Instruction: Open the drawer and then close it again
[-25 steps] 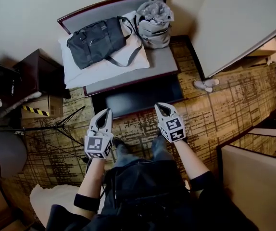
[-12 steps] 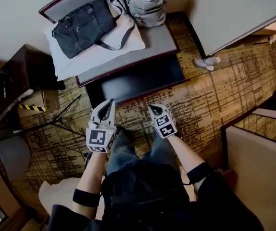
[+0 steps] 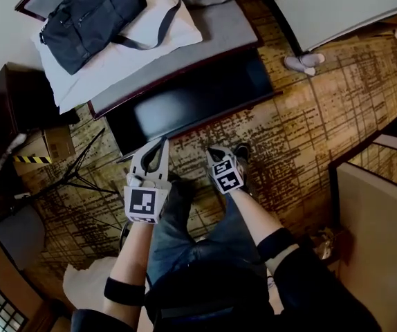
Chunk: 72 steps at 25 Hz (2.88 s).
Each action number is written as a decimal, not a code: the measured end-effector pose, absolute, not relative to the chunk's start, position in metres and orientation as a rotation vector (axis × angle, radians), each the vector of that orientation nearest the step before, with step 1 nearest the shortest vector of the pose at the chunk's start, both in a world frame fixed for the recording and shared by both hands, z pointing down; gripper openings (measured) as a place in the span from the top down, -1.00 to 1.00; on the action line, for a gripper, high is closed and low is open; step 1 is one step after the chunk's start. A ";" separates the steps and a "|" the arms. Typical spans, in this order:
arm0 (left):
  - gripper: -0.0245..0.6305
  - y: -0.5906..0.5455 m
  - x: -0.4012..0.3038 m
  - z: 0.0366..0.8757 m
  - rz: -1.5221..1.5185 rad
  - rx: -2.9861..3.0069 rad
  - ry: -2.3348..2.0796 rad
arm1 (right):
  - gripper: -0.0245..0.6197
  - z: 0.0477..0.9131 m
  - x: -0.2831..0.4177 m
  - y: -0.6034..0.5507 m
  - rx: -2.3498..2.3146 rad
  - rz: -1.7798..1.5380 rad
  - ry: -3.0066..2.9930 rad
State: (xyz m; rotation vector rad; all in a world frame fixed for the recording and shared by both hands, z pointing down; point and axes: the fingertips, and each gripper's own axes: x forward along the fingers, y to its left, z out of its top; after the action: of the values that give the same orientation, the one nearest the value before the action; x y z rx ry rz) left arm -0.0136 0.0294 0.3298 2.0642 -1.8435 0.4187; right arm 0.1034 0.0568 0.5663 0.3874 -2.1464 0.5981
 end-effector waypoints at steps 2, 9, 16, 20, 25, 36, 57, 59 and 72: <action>0.92 0.032 -0.011 0.352 0.396 2.059 -1.860 | 0.92 0.605 0.107 0.068 0.383 0.633 -2.118; 0.92 0.020 -0.020 0.415 0.335 2.026 -1.934 | 0.92 0.716 0.094 0.061 0.390 0.686 -2.116; 0.92 0.012 -0.020 0.478 0.341 2.025 -1.937 | 0.92 0.793 0.083 0.042 0.409 0.682 -2.140; 0.92 0.009 -0.028 0.510 0.362 1.991 -1.936 | 0.92 0.816 0.075 0.028 0.422 0.663 -2.157; 0.92 0.006 -0.032 0.527 0.349 1.960 -1.931 | 0.92 0.821 0.065 0.010 0.465 0.618 -2.204; 0.92 0.003 -0.055 0.543 0.317 1.904 -1.964 | 0.92 0.819 0.051 -0.007 0.593 0.585 -2.248; 0.92 0.020 -0.100 0.567 0.276 1.791 -2.048 | 0.92 0.822 -0.034 -0.097 0.653 0.534 -2.334; 0.92 0.022 -0.099 0.569 0.267 1.783 -2.046 | 0.92 0.822 -0.042 -0.105 0.642 0.518 -2.337; 0.92 0.024 -0.111 0.573 0.223 1.721 -2.072 | 0.92 0.823 -0.090 -0.154 0.645 0.473 -2.347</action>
State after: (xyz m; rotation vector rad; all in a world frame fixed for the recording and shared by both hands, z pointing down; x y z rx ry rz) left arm -0.1112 0.0244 0.5728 1.7208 -2.0715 0.2235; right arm -0.0898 -0.1543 0.8235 0.6449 -2.3469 0.4733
